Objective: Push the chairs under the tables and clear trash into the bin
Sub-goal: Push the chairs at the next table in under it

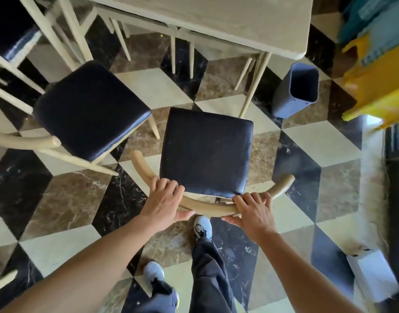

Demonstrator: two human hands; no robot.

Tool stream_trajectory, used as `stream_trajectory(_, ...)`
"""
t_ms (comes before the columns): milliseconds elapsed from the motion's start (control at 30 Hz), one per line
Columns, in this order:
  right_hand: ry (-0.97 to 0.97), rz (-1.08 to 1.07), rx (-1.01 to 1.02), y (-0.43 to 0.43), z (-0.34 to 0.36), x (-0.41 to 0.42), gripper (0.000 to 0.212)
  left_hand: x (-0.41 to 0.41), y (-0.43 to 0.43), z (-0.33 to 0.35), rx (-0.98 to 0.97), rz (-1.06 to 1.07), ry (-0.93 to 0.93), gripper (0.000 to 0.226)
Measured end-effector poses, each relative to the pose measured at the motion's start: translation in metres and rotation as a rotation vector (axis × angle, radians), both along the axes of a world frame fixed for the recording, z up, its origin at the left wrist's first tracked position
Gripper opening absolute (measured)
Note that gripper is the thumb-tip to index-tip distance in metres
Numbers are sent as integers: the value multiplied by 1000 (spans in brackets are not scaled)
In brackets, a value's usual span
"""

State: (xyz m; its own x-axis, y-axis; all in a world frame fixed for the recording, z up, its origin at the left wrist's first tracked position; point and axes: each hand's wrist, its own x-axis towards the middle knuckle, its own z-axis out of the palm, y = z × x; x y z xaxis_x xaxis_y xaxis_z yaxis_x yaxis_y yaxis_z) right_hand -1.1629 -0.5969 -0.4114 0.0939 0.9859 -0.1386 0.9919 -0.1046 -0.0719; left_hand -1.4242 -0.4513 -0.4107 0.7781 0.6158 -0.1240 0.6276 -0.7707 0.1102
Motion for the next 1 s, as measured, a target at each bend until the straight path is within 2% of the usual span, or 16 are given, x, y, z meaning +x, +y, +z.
stream_trajectory(133,48,-11,107,1,-10,0,67,-3,3,-12,68,-23,-142,66)
stream_trajectory(233,68,16,114,9,-18,3,62,-2,14,-15,83,-19,-184,70)
stream_trajectory(433,16,54,139,41,-25,10,69,5,59,-21,125,-94,-164,73)
stream_trajectory(667,36,100,254,82,-25,39,65,28,102,-28,149,-163,-180,70)
stream_trajectory(1000,31,125,250,127,-26,77,63,61,153,-27,136,-263,-150,72)
